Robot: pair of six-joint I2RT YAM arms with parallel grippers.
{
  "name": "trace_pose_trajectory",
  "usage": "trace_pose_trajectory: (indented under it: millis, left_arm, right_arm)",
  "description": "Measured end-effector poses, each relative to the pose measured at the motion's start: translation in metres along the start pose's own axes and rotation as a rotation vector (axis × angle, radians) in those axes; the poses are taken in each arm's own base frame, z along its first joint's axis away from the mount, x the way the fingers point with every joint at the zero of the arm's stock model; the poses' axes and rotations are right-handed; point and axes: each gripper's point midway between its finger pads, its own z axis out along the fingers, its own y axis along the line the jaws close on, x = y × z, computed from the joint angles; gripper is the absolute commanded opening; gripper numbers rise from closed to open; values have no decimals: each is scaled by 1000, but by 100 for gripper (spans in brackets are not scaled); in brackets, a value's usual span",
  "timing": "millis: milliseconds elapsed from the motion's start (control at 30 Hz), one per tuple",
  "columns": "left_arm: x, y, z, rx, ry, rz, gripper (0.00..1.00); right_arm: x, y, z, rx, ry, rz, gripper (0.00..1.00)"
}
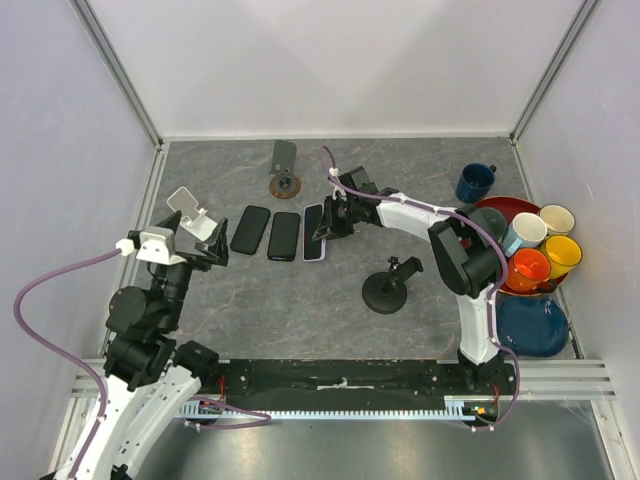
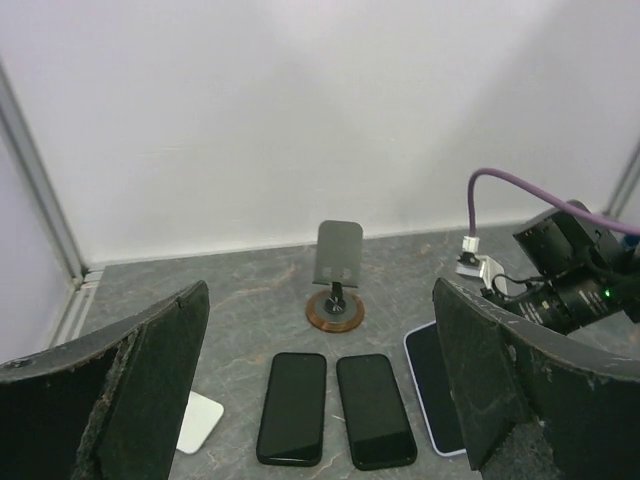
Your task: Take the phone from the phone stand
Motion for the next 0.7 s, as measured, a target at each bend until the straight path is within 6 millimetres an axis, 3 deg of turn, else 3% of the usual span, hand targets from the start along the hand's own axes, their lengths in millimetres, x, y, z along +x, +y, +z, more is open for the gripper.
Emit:
trace_pose_trajectory:
  millis: [233,500,700]
  left_arm:
    - [-4,16,-9,-80,-41,-13,98]
    - [-1,19,-10,-99,-38,-13,97]
    - [-2,21,-12,-109,-44,-15,97]
  right_arm:
    - [-7,6,16,-64,17,90,10]
    - [-10,3,24,-115,17,186,35]
    - [-4,-15,29,-89,13,210,43]
